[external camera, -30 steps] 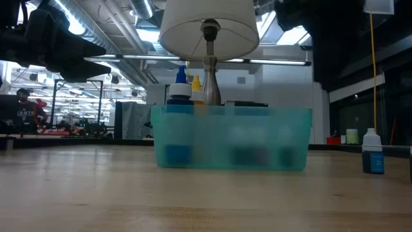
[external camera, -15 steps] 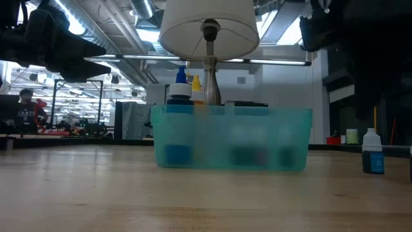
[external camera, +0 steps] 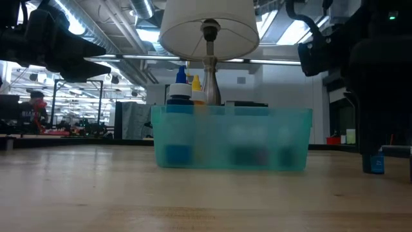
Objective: Pick & Place food coloring
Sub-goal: Put the small black food coloring bottle into the green bin
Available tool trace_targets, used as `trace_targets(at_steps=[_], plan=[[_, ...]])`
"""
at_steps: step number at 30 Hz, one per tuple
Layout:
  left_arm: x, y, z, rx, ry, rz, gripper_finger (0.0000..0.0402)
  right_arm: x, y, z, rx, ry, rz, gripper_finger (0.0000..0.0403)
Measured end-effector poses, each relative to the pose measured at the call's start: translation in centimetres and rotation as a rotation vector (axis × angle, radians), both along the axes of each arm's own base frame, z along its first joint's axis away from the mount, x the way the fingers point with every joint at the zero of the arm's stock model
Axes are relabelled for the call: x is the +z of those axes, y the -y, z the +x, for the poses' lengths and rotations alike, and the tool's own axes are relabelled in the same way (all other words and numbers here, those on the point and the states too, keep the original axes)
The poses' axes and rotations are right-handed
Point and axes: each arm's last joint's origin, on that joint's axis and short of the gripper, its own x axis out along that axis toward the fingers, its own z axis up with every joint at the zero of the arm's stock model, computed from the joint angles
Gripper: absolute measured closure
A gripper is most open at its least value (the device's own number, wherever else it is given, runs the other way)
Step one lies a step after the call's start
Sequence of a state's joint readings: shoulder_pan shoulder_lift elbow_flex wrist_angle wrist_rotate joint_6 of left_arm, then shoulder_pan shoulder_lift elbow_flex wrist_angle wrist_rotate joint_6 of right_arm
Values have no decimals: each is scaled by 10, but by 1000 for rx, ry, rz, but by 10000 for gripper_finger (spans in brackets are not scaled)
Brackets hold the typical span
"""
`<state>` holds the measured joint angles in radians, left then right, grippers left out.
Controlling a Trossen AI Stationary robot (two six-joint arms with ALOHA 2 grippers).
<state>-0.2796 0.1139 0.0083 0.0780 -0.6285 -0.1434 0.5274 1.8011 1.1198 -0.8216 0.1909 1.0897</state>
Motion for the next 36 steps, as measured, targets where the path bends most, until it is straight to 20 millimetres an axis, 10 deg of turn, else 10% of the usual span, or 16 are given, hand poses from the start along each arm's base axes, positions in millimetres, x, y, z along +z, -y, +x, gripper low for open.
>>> trace_targets(at_steps=[27,36], plan=[[0,0,0,0,0,0,2,-1,-1,-1,50,-25,13,336],[0,0,0,0,0,0,2,29,10,6,176,-132,-83,328]])
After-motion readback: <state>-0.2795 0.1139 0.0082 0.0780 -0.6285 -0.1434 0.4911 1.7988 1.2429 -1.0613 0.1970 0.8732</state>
